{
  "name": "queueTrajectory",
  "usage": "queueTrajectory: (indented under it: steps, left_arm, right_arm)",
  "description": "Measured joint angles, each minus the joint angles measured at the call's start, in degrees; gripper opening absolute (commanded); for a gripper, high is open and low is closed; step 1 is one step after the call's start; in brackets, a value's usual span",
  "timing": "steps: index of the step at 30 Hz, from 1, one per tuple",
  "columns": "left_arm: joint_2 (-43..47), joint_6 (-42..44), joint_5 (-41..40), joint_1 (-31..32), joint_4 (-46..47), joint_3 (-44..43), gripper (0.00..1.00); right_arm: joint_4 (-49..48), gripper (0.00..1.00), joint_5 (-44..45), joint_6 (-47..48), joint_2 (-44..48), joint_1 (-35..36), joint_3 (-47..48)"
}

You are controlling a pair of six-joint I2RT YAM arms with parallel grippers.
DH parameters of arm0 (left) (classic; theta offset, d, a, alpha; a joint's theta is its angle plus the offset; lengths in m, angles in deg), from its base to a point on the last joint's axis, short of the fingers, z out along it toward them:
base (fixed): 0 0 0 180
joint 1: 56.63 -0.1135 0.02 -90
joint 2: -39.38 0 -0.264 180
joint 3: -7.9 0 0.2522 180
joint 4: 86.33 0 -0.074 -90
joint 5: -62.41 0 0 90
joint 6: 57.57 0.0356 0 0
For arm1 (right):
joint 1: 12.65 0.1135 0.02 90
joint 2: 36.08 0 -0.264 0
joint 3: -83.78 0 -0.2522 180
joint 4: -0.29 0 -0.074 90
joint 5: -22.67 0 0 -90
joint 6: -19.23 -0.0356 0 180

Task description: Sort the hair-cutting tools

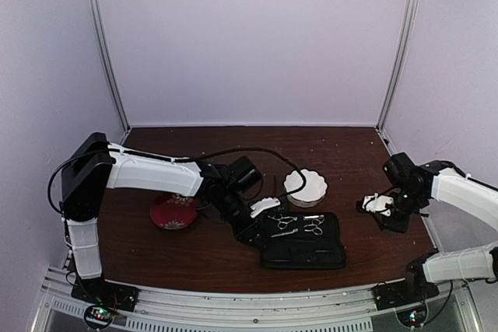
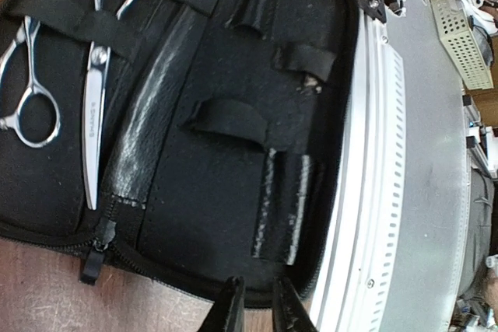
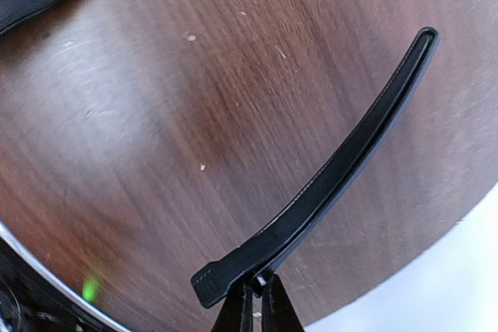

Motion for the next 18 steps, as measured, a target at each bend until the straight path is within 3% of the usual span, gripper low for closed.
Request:
queueTrajectory:
  steps: [7, 11, 18]
  left_arm:
    - [-5.42, -0.83, 3.48, -1.75, 0.07, -0.22, 0.18]
    - [-7.82, -1.14, 3.26, -1.73, -1.01, -1.77, 0.18]
    - [-9.09, -2.34, 2.32, -1.73, -1.84, -2.69, 0.16]
  right_arm:
    - [6.05, 0.00, -0.42, 10.62, 10.12, 8.22, 0.52]
    - [7.89, 0.00, -0.15, 14.10, 10.16, 16.48, 0.46]
    - [9.57, 0.00, -0.15, 16.26, 6.21, 25.07, 0.83]
